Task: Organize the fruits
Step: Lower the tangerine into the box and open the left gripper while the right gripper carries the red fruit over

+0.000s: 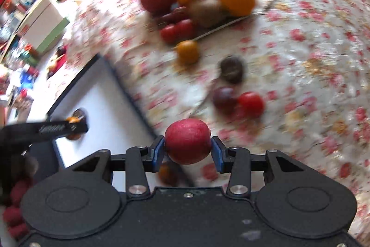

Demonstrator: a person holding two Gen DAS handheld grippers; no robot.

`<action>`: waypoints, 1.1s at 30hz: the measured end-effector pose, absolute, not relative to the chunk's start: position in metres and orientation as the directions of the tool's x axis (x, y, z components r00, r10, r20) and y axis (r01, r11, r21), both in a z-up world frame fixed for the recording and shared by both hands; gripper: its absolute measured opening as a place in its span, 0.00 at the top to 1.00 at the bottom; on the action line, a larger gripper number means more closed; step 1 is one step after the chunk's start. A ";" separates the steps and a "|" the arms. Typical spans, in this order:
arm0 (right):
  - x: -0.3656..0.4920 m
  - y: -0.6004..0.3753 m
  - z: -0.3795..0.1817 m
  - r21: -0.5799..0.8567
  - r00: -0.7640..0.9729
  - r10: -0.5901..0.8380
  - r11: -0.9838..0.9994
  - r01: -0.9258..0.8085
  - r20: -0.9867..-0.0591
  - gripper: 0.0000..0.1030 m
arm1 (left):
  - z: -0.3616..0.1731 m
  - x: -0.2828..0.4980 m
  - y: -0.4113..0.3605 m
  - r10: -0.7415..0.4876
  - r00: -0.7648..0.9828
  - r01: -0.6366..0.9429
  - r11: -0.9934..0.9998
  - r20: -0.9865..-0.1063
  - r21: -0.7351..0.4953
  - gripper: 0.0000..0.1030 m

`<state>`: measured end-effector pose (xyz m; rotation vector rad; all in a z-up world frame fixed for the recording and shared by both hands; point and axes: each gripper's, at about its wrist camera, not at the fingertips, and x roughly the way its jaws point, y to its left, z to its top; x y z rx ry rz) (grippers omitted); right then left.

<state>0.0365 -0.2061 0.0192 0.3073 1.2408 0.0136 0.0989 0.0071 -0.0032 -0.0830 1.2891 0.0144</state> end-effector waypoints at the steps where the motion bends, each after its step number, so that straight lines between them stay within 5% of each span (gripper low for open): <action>1: 0.036 -0.198 0.018 0.230 0.324 0.172 0.961 0.150 -0.930 0.57 | -0.004 0.098 0.012 -0.048 0.280 -0.061 0.996 -0.959 -0.068 0.55; 33: 0.020 -0.124 -0.025 0.131 0.255 0.118 0.991 0.035 -0.960 0.57 | -0.016 0.112 0.039 -0.169 0.240 -0.131 0.970 -0.956 -0.204 0.57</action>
